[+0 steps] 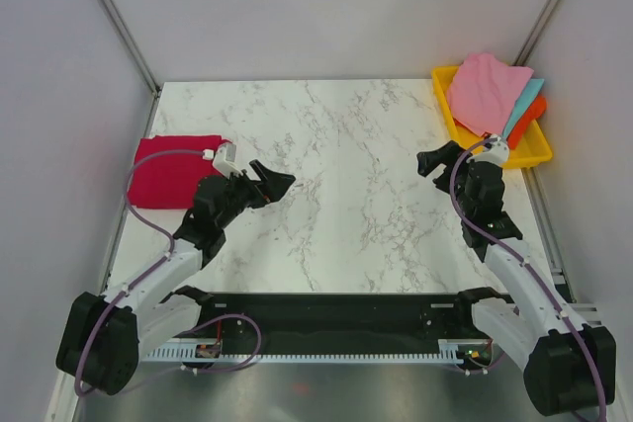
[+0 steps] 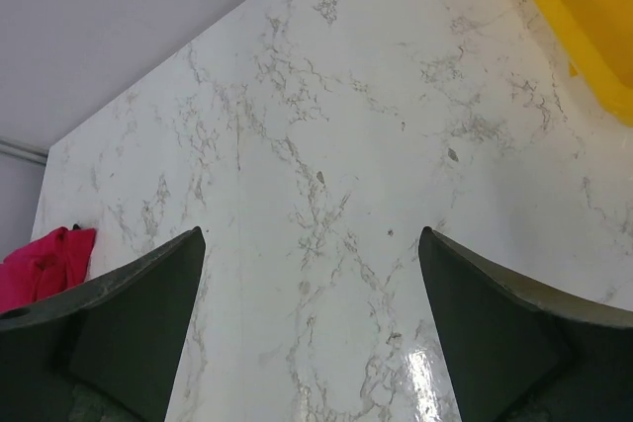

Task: Fold and stack the t-shirts
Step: Grab the tshirt from the pile

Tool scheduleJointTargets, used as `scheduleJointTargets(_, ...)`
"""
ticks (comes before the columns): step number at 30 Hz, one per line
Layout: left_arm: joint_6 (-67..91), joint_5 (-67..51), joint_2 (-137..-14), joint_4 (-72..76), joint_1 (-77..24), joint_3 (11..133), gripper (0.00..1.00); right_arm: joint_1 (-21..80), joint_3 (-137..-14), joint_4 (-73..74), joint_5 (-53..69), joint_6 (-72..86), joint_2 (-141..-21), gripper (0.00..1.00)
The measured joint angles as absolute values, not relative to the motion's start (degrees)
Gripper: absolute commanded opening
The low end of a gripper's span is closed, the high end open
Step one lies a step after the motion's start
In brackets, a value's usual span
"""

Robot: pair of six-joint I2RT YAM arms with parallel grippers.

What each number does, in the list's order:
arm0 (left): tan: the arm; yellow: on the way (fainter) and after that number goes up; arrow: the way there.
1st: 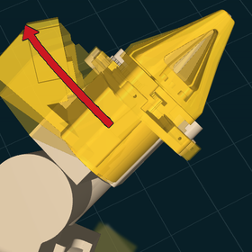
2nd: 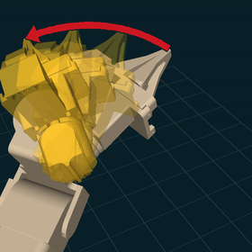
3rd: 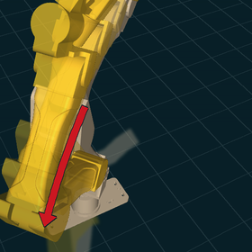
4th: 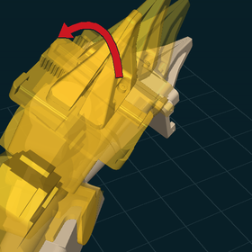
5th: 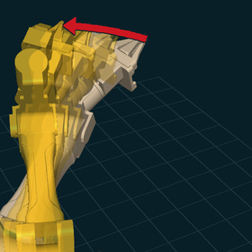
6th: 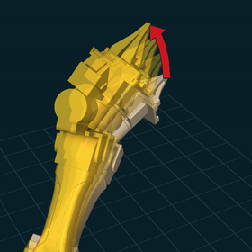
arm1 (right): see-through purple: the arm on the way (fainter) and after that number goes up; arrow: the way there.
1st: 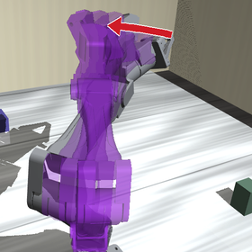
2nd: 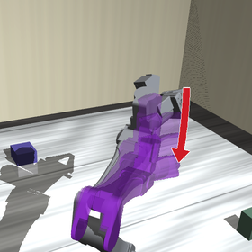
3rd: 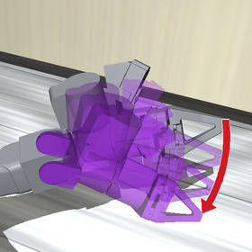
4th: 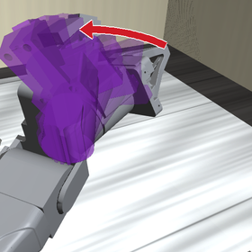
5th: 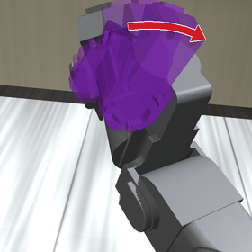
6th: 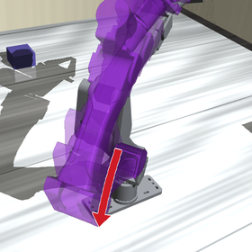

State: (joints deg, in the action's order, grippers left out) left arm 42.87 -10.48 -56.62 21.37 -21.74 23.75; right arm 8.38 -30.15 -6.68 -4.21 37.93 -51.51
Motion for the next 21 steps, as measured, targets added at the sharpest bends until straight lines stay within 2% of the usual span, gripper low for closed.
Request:
scheduleJointTargets(10, 42.8, -11.2, -57.1, 20.6, -21.7, 24.0, 0.98, 8.0, -34.7, -2.0, -8.2, 36.8, -57.5, 0.93)
scheduleJointTargets(16, 42.9, -12.2, -57.1, 20.6, -21.7, 24.2, 0.97, 5.7, -52.4, 3.7, -15.8, 36.1, -71.7, 0.91)
scheduleJointTargets(21, 42.9, -12.2, -56.9, 20.3, -21.7, 24.2, 0.97, 3.3, -69.4, 6.4, -20.7, 36.2, -88.8, 0.89)
